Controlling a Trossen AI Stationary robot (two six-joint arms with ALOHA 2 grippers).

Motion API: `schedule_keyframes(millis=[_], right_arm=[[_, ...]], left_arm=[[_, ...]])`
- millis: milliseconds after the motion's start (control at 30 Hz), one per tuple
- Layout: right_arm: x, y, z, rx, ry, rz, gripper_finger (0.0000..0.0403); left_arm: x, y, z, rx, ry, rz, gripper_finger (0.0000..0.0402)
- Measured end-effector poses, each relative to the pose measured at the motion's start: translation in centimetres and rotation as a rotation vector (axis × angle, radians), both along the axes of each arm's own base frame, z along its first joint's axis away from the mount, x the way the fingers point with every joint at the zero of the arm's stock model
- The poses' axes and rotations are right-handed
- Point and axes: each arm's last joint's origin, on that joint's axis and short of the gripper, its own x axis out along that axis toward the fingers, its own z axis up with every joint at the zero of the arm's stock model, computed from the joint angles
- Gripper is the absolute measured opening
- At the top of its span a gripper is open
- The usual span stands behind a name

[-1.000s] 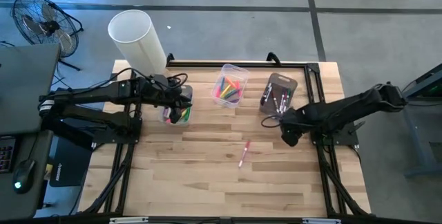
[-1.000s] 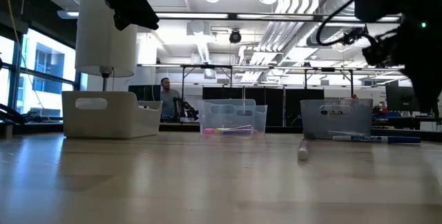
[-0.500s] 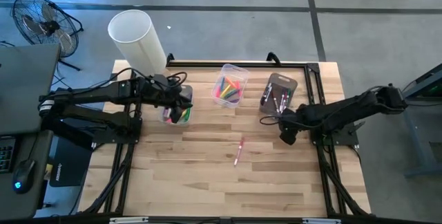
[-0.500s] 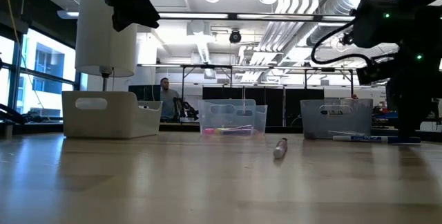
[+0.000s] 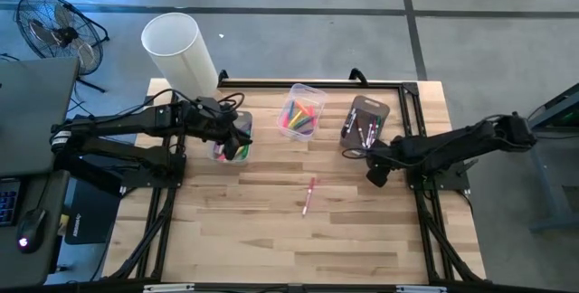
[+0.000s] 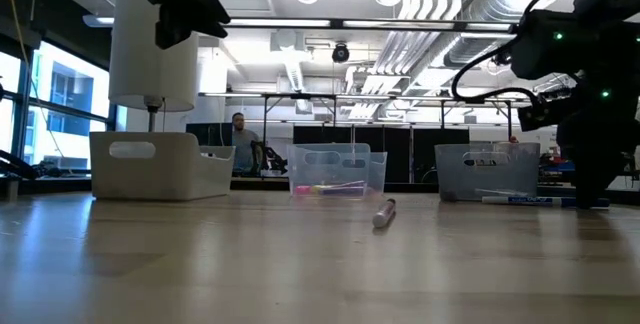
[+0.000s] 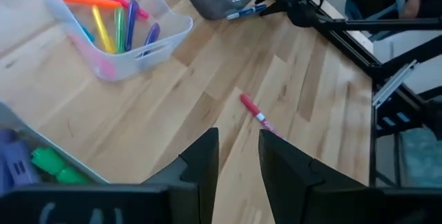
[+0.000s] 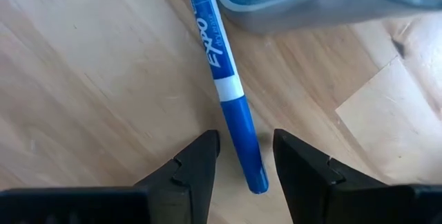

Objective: Pick & Place Markers
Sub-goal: Put the blue marker into the black bin

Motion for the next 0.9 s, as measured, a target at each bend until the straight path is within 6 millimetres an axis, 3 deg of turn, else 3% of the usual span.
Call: schedule_keyframes(millis=[233,533,733,900], right_arm=[[-0.1,0.6,-0.1,0.012,0.0,0.031,0.0121],[-0.1,1.9,-0.1,0.04,-0.009,0.081,0.0024],[0.1,3.2,0.3,0.063,-0.016,0.175,0.0025],[1.5,5.0,2.1,0.231,-0.061,0.344,0.0036]], left_arm=[[0.0,0.0,-0.1,-0.045,0.005,0.028,0.0101],[0.0,0.0,-0.1,-0.045,0.004,0.029,0.0101],[0.0,0.0,-0.1,-0.039,0.006,0.037,0.0101],[0.2,0.1,-0.6,-0.045,0.043,0.037,0.0101]])
